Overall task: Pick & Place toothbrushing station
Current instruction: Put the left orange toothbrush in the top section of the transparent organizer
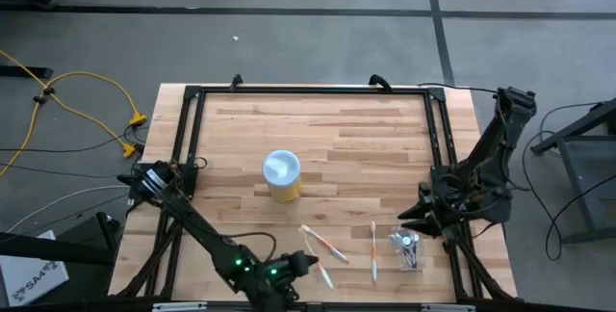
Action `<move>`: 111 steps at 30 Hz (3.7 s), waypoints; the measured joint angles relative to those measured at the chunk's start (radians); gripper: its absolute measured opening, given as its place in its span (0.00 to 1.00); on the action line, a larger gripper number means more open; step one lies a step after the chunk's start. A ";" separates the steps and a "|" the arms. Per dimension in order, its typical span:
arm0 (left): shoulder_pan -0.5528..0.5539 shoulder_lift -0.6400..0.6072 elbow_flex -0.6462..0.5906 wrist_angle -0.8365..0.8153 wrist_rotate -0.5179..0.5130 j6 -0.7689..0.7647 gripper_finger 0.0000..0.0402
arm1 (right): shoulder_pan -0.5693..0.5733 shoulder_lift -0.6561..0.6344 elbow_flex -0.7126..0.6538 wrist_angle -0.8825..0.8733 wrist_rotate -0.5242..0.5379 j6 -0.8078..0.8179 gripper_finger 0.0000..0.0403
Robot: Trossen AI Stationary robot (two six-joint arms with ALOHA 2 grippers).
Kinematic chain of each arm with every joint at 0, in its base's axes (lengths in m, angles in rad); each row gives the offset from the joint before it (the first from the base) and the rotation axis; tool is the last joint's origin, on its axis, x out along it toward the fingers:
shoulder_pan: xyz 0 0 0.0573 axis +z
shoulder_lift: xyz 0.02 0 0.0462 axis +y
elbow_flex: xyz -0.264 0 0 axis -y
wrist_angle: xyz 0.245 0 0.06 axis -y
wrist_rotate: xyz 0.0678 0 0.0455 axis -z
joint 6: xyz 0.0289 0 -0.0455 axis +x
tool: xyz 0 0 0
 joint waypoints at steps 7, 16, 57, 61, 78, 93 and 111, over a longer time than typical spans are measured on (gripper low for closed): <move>0.055 0.000 0.000 0.183 0.000 0.329 0.01 | -0.209 0.083 0.000 0.218 -0.377 -0.092 0.27; 0.106 -0.001 0.000 0.296 0.004 0.660 0.01 | -0.450 0.095 0.000 0.203 -0.773 -0.067 0.27; 0.371 -0.002 0.000 0.635 0.691 1.039 0.01 | -0.970 0.154 0.000 0.181 -1.547 -0.255 0.27; 0.385 -0.002 0.000 0.635 0.726 1.016 0.01 | -0.981 0.193 0.000 0.221 -1.576 -0.248 0.27; 0.416 -0.002 0.000 0.635 0.789 1.023 0.01 | -0.993 0.220 0.000 0.316 -1.623 -0.216 0.27; 0.458 -0.002 0.000 0.658 0.821 1.019 0.01 | -0.993 0.220 0.000 0.323 -1.595 -0.215 0.27; 0.457 -0.002 0.000 0.657 0.847 1.007 0.01 | -0.993 0.220 0.000 0.341 -1.565 -0.201 0.21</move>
